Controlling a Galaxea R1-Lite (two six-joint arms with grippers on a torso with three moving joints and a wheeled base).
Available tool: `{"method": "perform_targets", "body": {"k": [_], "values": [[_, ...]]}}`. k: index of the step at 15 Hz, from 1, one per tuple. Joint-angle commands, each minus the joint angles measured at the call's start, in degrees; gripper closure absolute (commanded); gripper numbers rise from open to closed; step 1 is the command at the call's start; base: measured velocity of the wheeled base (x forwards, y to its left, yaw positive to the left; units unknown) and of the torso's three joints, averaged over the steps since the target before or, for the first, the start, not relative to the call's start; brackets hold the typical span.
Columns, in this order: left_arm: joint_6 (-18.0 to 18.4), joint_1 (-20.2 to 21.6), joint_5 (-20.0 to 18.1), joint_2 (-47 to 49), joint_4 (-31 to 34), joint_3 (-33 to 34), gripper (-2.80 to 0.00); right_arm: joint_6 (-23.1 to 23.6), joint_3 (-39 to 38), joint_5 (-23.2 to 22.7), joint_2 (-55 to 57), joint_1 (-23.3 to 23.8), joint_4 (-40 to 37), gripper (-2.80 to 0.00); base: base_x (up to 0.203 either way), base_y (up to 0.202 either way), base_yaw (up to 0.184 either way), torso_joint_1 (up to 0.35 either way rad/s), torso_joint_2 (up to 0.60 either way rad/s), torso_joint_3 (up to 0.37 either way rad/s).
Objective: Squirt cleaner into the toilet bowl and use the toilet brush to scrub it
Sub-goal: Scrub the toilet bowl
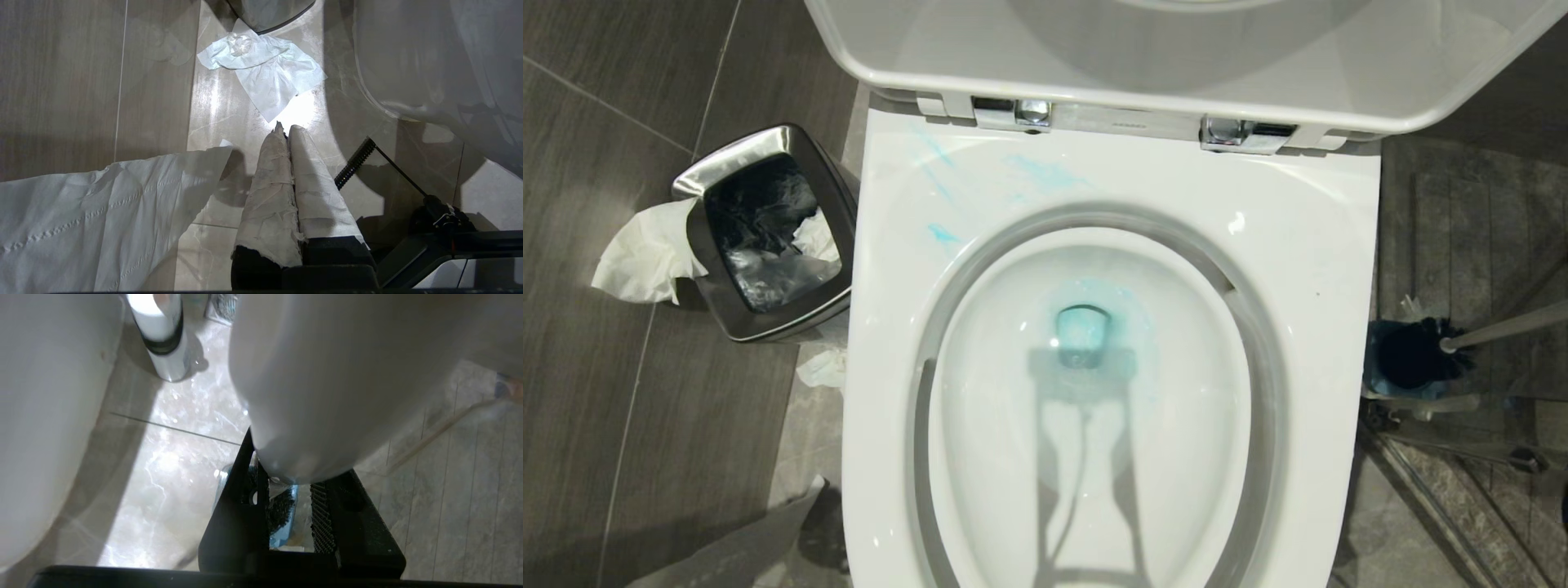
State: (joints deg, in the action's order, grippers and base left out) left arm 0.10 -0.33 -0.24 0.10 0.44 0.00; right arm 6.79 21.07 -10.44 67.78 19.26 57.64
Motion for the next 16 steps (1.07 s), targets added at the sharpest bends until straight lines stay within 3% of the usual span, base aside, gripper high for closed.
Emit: {"method": "perform_targets", "body": {"k": [1,4,16], "values": [[0.0,0.0,0.0,0.0,0.0,0.1,0.00,-1.2,4.3,-0.3,-9.0,-0.1,-12.3,0.00,0.000,0.000,0.000,0.000,0.00,0.000],[0.0,0.0,0.0,0.0,0.0,0.1,0.00,-4.1,13.3,-0.6,-16.1,-0.1,-30.0,0.00,0.000,0.000,0.000,0.000,0.00,0.000],[0.0,0.0,0.0,0.0,0.0,0.1,0.00,-5.2,30.1,0.2,-26.5,0.0,-63.3,0.00,0.000,0.000,0.000,0.000,0.00,0.000]]}}
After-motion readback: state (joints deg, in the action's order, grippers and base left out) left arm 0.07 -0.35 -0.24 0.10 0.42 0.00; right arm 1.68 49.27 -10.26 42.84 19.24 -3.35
